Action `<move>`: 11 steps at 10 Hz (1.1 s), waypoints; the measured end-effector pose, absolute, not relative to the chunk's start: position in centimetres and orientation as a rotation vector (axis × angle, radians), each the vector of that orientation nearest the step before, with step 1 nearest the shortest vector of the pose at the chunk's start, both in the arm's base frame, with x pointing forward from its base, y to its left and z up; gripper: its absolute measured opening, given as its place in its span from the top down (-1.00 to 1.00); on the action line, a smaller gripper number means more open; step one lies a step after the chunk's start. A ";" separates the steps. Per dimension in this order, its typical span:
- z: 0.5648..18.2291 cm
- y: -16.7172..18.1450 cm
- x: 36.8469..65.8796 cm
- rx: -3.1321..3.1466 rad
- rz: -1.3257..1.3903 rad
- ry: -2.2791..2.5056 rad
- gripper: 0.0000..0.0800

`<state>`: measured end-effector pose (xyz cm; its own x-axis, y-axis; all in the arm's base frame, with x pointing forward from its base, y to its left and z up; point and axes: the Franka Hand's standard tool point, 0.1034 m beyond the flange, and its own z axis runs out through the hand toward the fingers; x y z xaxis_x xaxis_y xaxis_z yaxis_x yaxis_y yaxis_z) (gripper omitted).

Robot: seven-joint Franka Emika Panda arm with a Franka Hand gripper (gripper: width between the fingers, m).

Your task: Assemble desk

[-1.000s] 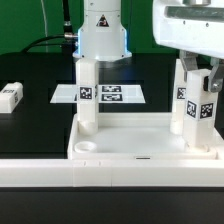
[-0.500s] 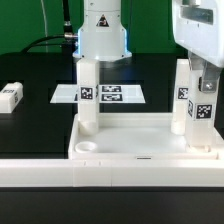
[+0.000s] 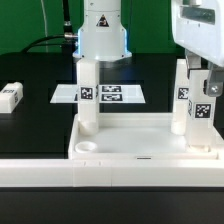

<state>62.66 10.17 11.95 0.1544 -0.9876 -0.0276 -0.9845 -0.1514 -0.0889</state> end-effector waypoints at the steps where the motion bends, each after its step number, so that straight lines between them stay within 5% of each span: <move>1: 11.9 10.2 62.7 -2.418 -0.063 1.870 -0.60; 11: 12.0 10.7 62.6 -3.063 -0.116 0.680 -0.62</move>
Offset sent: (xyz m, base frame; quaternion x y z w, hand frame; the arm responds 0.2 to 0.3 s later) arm 0.0000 0.0000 0.0000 0.0000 0.0000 -0.1296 0.9916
